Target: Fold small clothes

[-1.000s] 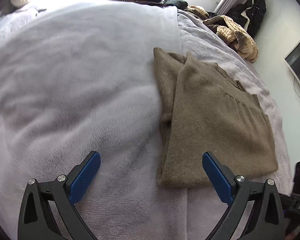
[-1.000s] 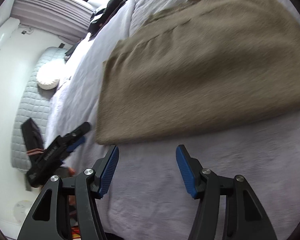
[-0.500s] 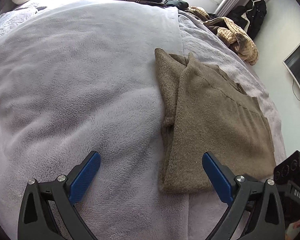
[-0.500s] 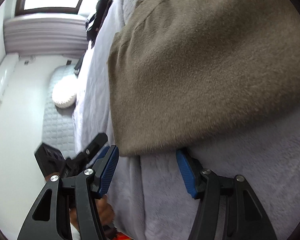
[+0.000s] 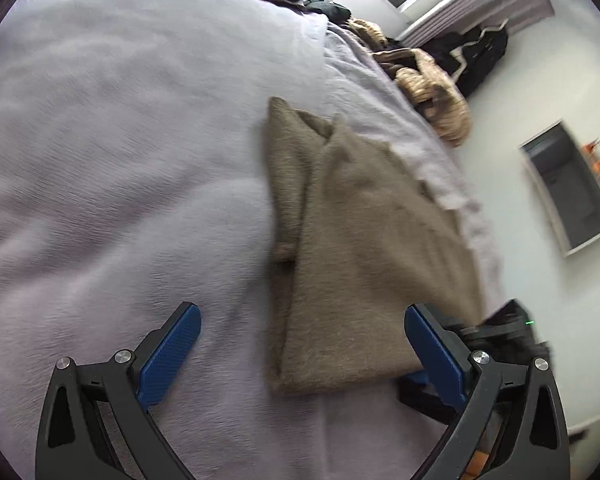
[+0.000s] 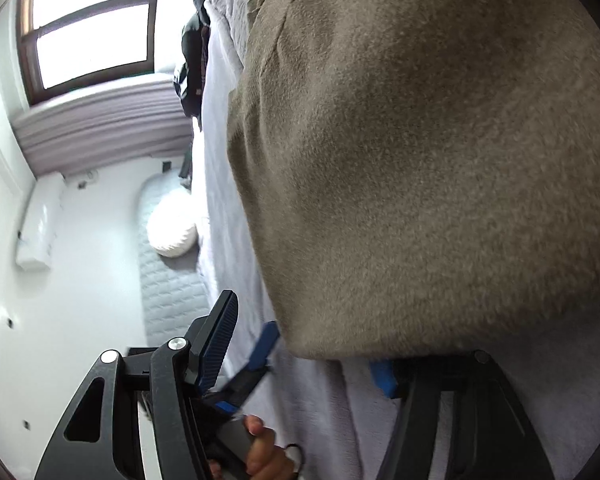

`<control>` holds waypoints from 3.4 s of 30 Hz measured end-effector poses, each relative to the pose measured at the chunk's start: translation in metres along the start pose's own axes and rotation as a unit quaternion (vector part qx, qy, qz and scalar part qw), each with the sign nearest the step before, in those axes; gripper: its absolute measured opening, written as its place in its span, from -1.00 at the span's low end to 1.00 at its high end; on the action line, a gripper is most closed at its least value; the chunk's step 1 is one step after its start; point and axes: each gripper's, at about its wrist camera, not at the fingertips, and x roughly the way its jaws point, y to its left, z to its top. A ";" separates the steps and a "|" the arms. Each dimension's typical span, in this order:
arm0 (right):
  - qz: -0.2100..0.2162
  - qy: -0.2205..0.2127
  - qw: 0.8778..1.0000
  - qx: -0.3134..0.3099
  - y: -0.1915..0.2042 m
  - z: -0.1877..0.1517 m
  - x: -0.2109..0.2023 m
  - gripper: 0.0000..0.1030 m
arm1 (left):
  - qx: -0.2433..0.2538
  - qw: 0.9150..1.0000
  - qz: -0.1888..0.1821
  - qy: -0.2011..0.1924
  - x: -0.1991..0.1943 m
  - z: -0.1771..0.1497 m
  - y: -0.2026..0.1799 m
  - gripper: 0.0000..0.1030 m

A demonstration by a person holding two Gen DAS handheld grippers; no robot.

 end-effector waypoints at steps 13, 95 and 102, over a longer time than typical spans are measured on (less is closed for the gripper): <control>-0.029 -0.020 0.985 -0.171 0.074 0.006 -0.024 -0.82 | -0.049 0.982 -0.167 0.069 0.070 0.058 -0.020 0.98; 0.038 -0.163 0.983 -0.079 -0.074 0.092 -0.286 0.29 | 0.252 0.962 0.095 0.037 0.153 0.012 -0.273 0.53; 0.028 -0.095 0.991 -0.085 -0.059 0.143 -0.261 0.34 | 0.181 0.976 0.114 0.037 0.157 0.019 -0.220 0.53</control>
